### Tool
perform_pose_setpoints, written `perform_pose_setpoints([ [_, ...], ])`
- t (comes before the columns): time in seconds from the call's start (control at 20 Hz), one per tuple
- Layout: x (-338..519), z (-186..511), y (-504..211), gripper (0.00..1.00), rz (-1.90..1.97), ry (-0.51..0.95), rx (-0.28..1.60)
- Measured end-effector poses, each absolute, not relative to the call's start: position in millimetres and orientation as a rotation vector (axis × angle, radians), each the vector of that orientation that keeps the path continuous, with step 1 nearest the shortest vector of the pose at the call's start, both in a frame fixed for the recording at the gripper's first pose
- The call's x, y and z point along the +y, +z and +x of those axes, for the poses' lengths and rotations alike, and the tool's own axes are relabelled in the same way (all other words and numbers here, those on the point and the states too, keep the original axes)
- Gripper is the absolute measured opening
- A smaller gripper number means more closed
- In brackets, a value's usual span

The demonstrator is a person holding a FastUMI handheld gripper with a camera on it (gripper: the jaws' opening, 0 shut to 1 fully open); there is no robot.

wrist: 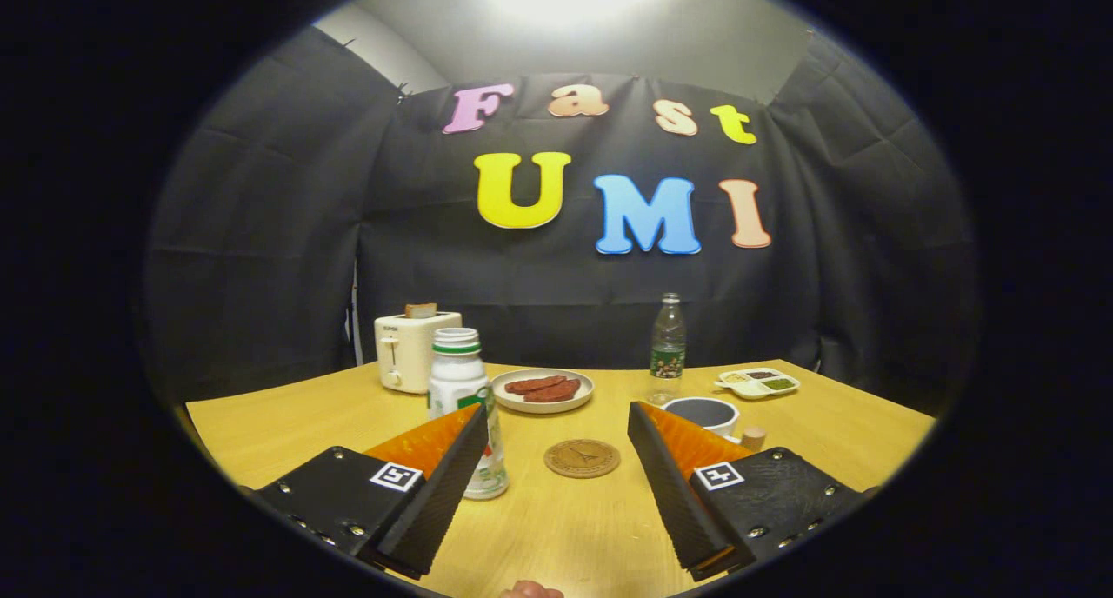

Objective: Take the bottle from table, then pour the juice into the cup, finally place the bottle on the coaster

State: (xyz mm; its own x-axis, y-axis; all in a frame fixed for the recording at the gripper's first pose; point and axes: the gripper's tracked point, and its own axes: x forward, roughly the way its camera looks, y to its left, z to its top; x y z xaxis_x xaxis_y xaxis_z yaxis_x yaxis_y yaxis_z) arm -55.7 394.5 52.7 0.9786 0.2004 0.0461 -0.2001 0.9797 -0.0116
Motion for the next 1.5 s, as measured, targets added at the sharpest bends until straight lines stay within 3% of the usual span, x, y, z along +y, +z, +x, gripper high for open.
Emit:
perform_pose_setpoints([
  [0.3,444.0,-29.8,43.7,0.98,-0.012,0.267,-0.049],
  [0.8,477.5,24.4,12.1,0.98,-0.022,0.251,0.024],
  [0.9,481.0,24.1,15.4,0.72,-0.048,0.270,0.011],
  [1.05,478.6,21.1,15.1,0.67,-0.034,0.266,0.021],
  [1.5,425.9,25.4,51.9,0.67,0.155,0.152,0.010],
])
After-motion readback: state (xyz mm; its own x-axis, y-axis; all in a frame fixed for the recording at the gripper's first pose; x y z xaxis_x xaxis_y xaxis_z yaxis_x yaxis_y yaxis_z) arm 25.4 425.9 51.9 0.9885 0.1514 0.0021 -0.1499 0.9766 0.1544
